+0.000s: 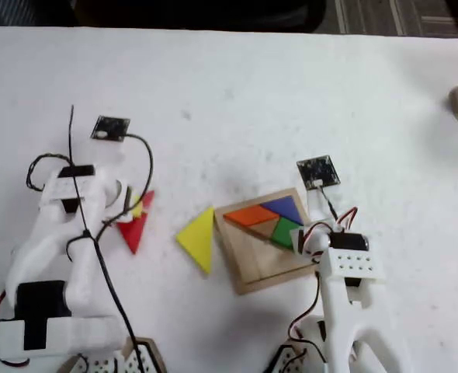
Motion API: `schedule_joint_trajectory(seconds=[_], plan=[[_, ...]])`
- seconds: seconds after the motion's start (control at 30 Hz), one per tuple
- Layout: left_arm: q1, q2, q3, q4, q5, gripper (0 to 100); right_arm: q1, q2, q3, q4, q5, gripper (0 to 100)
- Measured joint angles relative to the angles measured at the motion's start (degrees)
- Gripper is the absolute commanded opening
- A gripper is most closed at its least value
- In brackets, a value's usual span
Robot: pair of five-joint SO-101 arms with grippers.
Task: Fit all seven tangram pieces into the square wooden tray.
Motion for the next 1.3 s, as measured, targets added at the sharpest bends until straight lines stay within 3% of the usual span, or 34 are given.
schedule_joint_trajectory(seconds=[0.53,0.73,0.97,1.3], plan=[[3.8,0.0,-1.1,5.3,0.0,18,0.1,0.0,0.0,0.0,0.0,1.8],[5.0,0.7,-5.1,14.0,0.0,18,0.1,0.0,0.0,0.0,0.0,1.8],[11.6,1.2,-6.1,20.4,2.2,18,0.1,0.0,0.0,0.0,0.0,1.8],[20.3,1.2,-6.2,21.1,7.4,18,0.1,0.0,0.0,0.0,0.0,1.8]])
